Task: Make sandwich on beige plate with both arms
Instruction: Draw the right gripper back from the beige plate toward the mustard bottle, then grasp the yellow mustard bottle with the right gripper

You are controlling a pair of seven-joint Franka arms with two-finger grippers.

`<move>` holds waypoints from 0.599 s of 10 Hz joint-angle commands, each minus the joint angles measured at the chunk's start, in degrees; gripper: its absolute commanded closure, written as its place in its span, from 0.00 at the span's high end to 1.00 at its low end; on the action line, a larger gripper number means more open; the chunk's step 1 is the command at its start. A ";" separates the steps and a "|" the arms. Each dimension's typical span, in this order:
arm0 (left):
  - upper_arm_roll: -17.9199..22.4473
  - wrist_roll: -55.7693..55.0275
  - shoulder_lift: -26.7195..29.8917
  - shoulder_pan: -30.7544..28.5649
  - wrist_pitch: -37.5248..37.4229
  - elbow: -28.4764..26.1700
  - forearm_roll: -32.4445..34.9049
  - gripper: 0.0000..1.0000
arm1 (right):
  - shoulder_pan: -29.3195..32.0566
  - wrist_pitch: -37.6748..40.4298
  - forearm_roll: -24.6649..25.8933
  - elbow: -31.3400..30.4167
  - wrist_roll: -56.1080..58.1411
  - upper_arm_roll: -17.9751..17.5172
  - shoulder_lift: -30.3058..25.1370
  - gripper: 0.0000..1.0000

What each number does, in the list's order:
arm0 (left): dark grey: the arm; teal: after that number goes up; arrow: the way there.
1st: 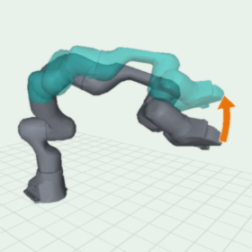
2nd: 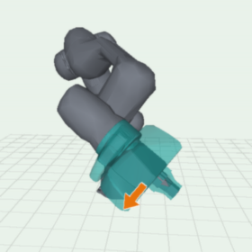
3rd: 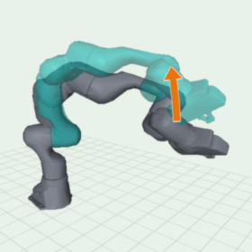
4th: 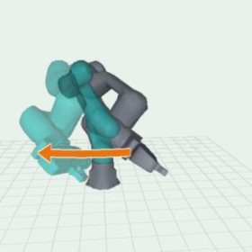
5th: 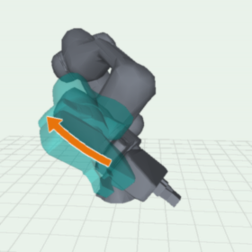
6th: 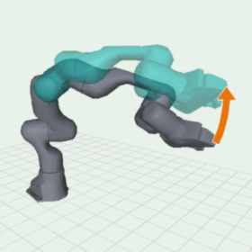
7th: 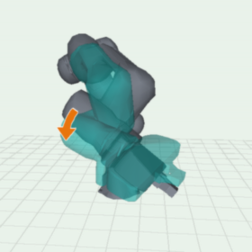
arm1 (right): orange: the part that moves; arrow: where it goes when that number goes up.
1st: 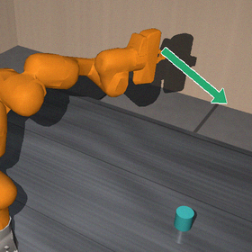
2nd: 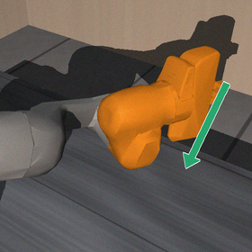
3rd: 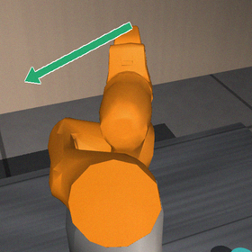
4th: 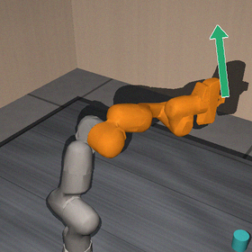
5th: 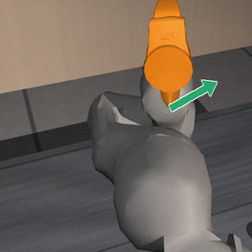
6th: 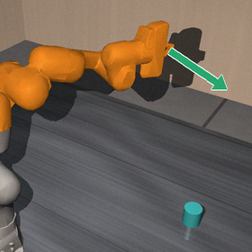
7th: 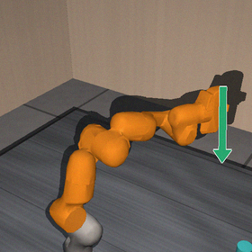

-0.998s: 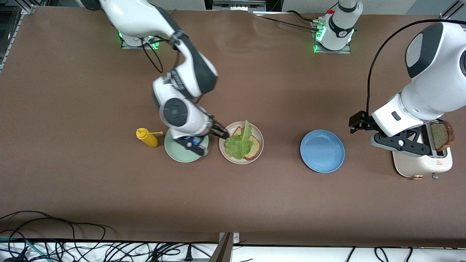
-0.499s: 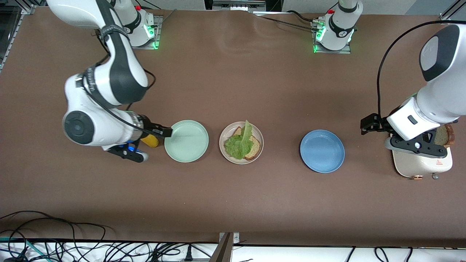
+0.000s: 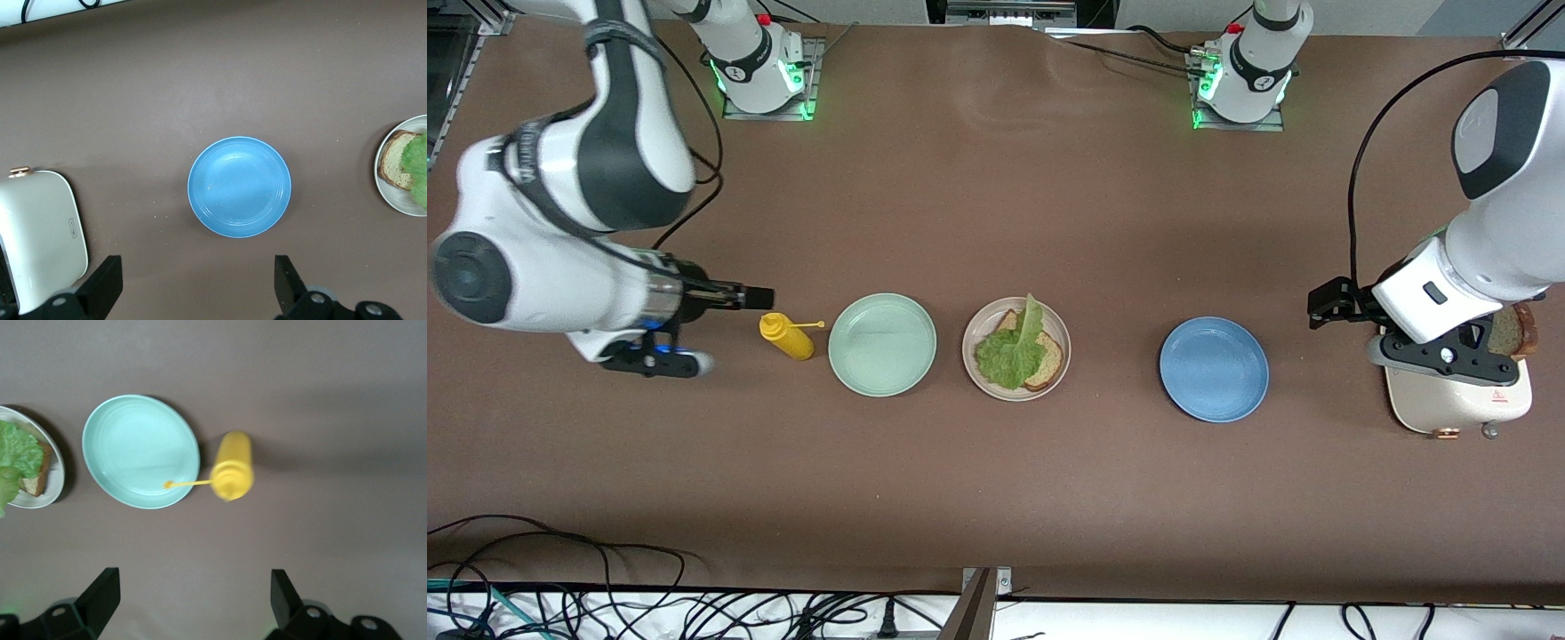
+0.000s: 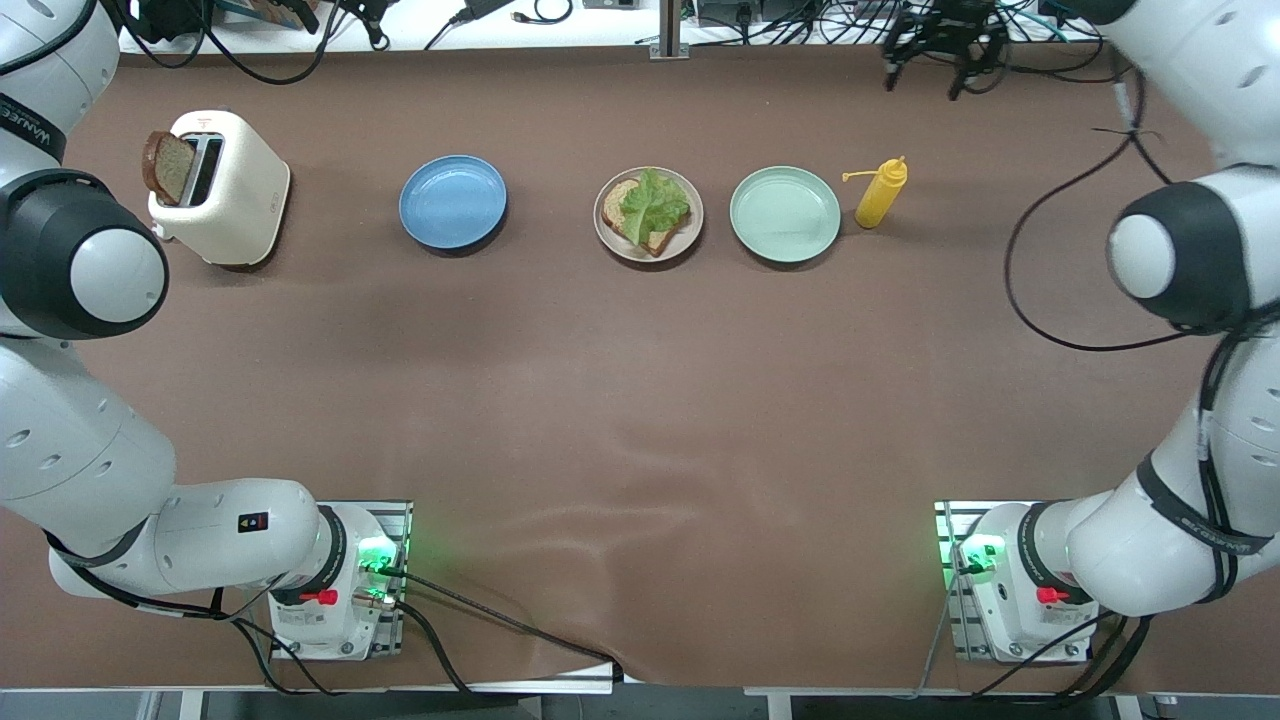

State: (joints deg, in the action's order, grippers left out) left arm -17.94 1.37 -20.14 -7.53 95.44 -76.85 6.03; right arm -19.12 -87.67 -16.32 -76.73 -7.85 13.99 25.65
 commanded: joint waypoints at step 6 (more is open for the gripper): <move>-0.25 -0.23 0.63 -0.64 -0.78 0.73 1.00 1.00 | 3.12 -27.89 0.07 -32.95 39.35 -1.77 -18.97 1.00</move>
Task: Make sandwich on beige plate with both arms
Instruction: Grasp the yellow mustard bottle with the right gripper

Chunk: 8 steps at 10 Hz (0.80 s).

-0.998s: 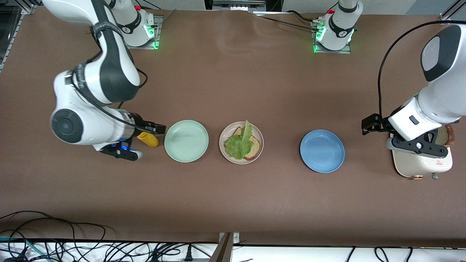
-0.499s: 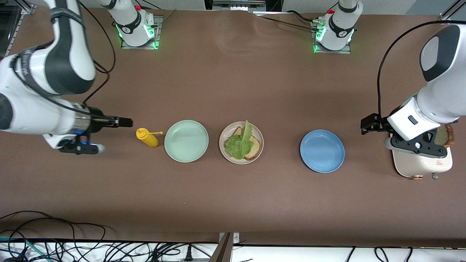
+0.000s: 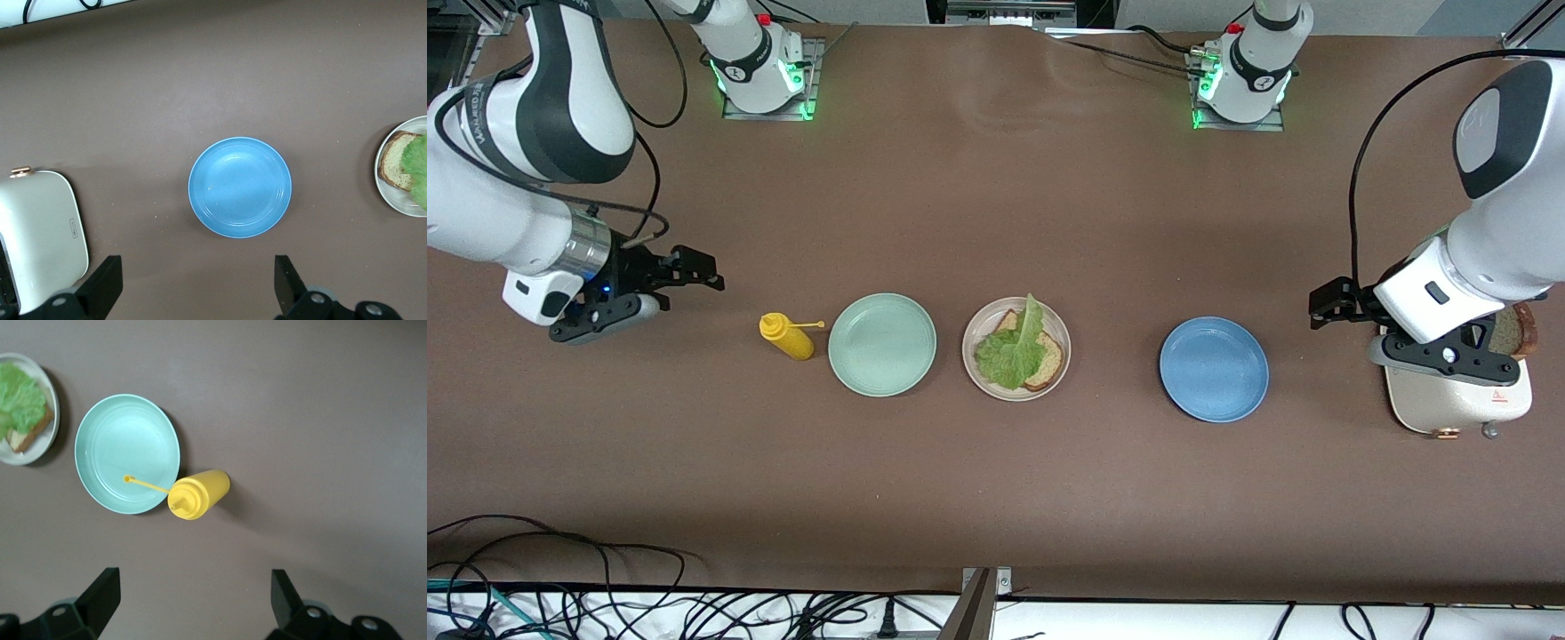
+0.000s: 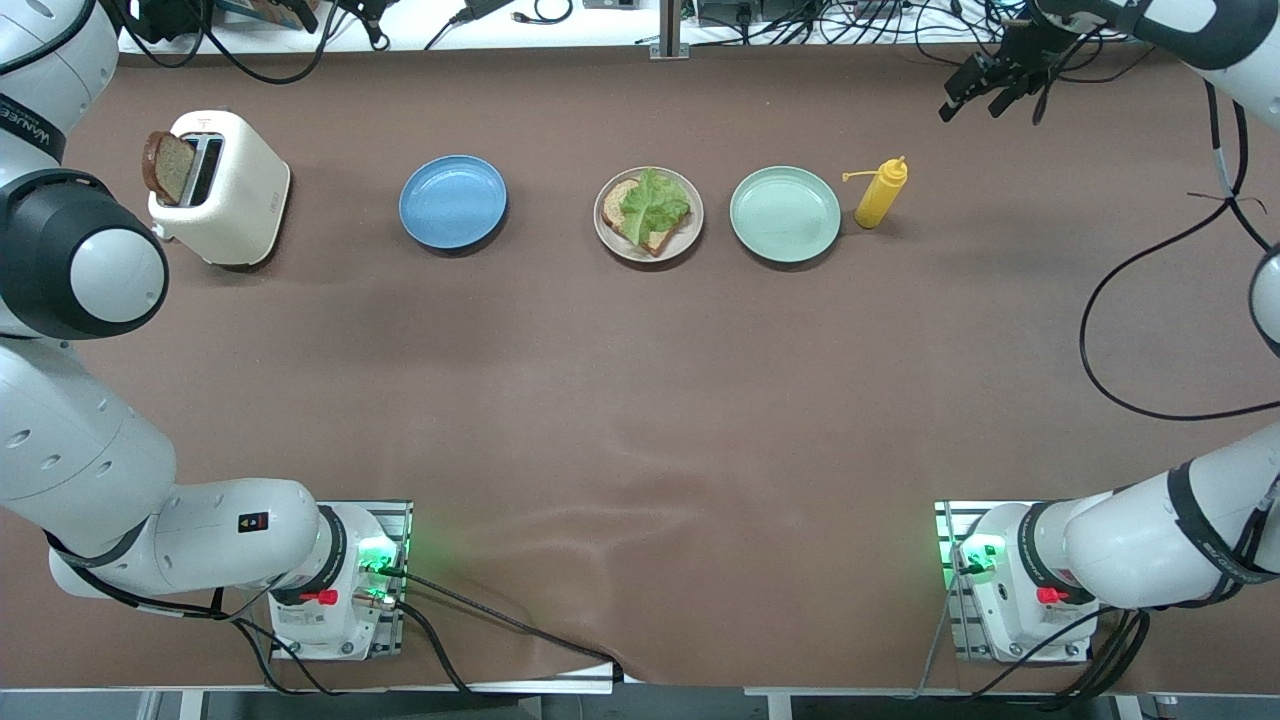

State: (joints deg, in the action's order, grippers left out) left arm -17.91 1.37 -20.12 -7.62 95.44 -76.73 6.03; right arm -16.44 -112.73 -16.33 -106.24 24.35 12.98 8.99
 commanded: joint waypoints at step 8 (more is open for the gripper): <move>11.31 1.70 13.85 7.70 -0.61 -11.05 -4.97 1.00 | 4.31 -17.79 -26.53 -14.34 57.33 -0.50 3.21 1.00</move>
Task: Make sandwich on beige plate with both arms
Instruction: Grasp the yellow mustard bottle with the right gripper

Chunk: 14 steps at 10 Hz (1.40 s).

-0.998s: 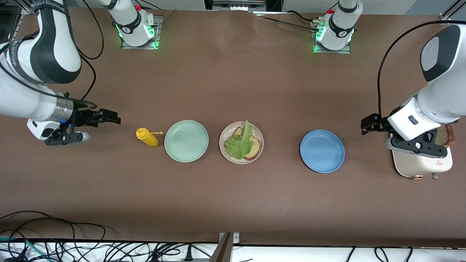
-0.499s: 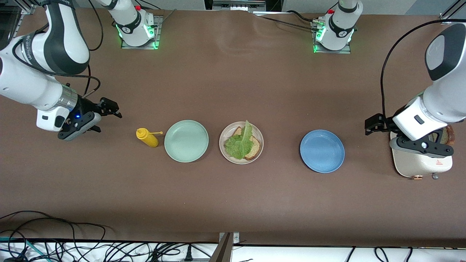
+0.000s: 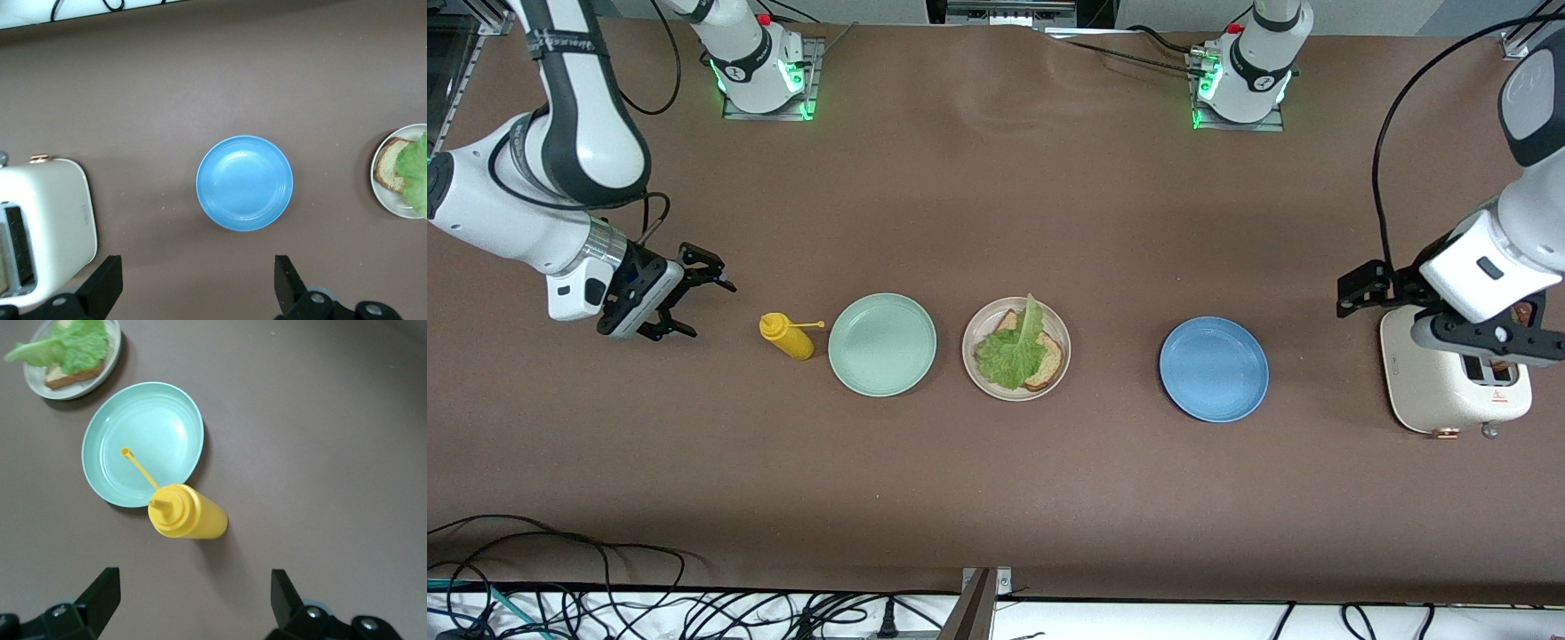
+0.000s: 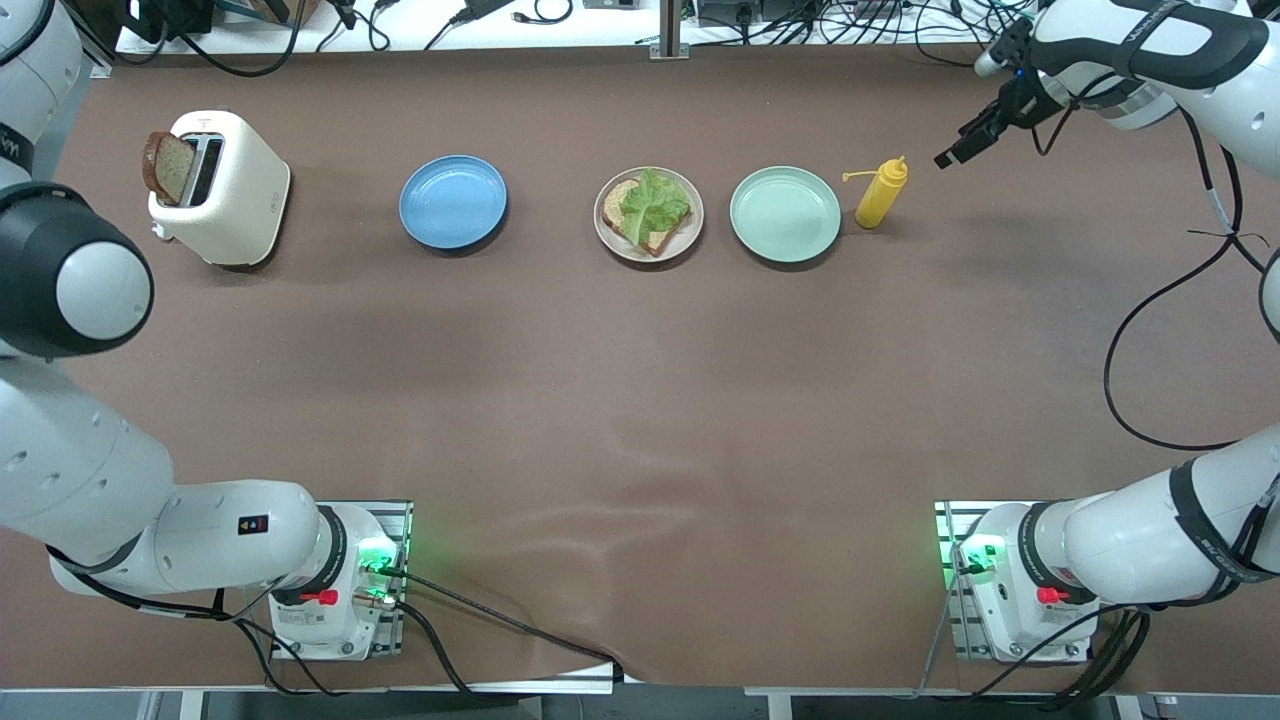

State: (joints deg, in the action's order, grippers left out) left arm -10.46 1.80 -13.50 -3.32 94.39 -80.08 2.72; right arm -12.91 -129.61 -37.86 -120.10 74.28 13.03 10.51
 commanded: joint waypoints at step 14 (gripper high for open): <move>4.31 1.10 10.16 4.73 7.04 -13.17 -1.40 1.00 | 0.17 -0.73 -31.83 0.39 39.01 -1.96 18.05 1.00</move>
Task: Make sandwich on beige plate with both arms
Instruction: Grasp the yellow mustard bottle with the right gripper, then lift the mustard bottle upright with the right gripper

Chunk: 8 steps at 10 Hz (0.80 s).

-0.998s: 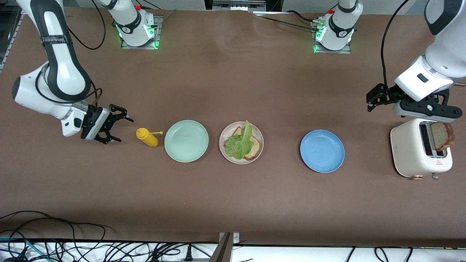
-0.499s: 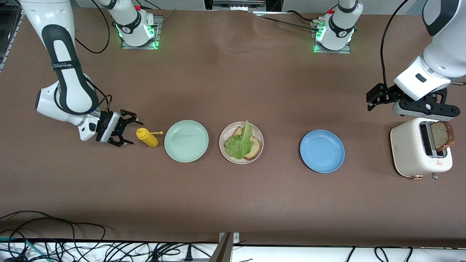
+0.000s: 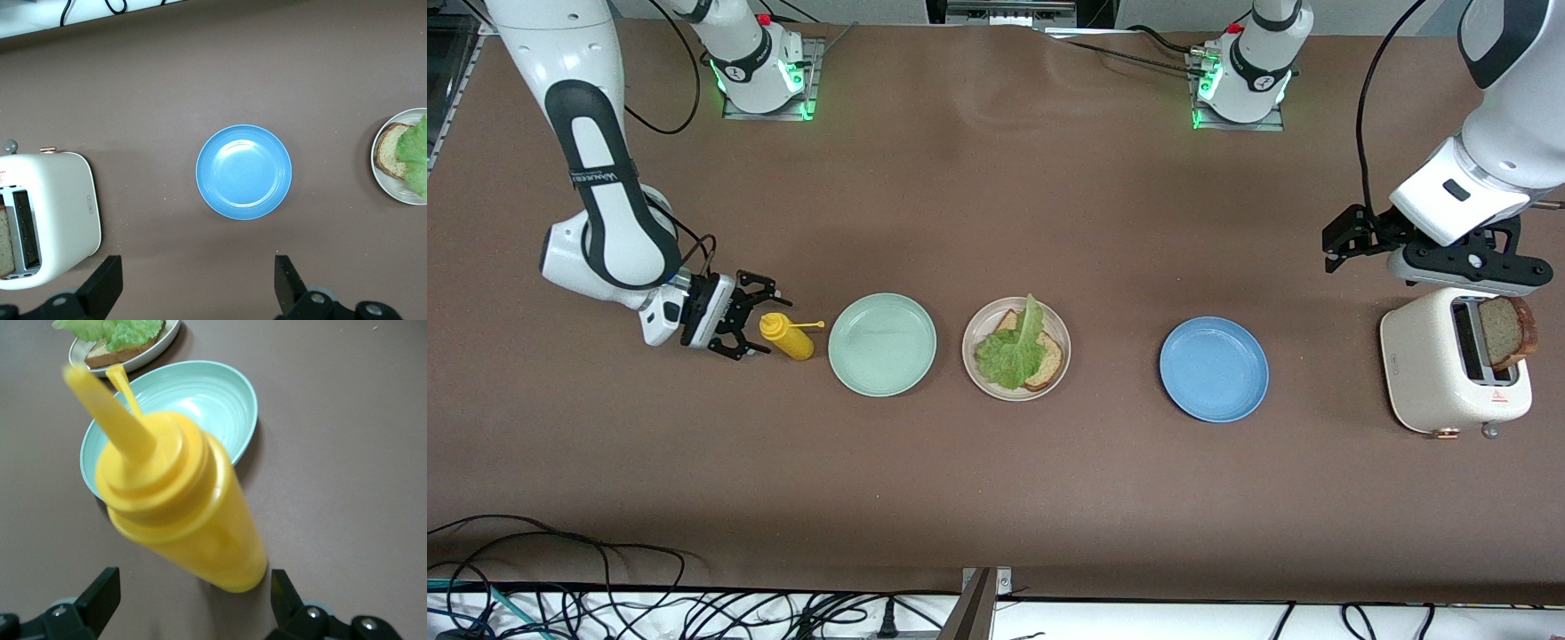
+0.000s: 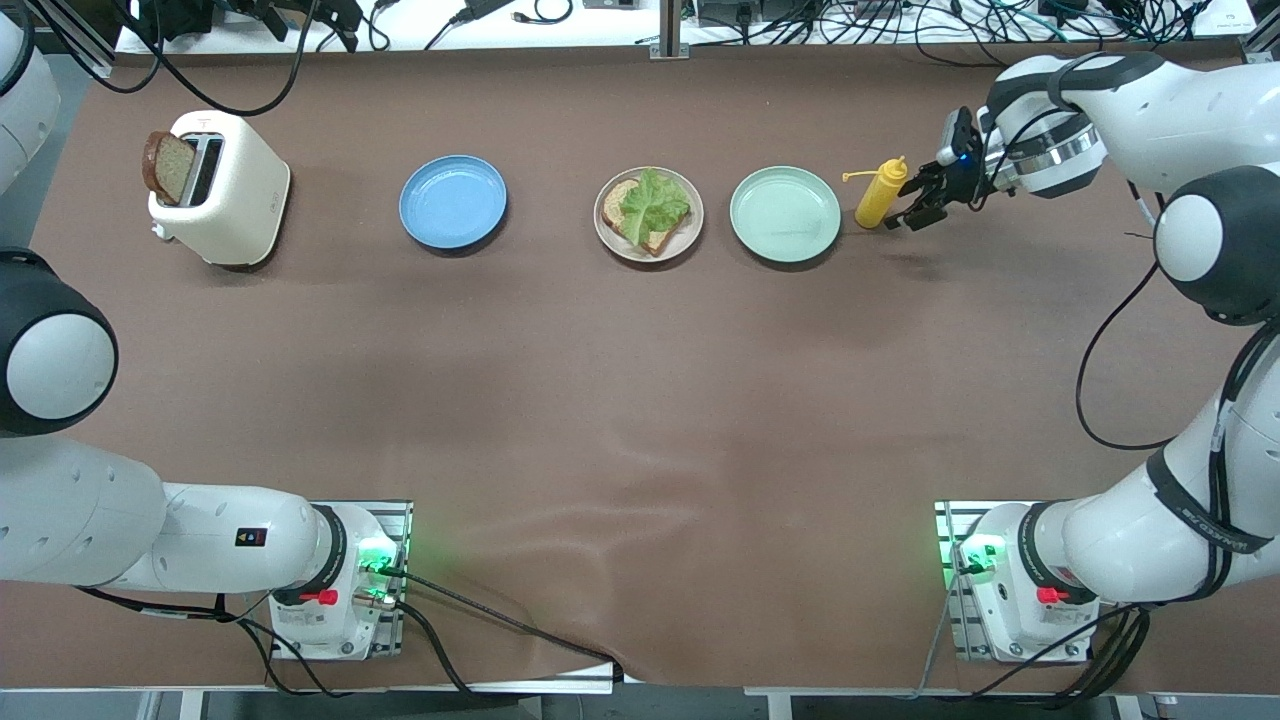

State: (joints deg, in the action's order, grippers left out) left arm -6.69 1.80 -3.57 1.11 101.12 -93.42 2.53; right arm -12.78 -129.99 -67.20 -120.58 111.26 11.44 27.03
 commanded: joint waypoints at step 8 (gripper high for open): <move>0.54 1.10 0.14 0.30 0.75 0.25 -0.95 1.00 | -0.67 -2.90 -3.90 3.15 2.38 -2.47 3.47 0.76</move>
State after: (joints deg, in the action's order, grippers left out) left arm -6.64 1.80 -3.57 1.23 101.44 -93.41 2.44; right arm -13.30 -132.31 -69.71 -118.92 112.44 9.08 29.59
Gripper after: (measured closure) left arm 0.000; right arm 0.233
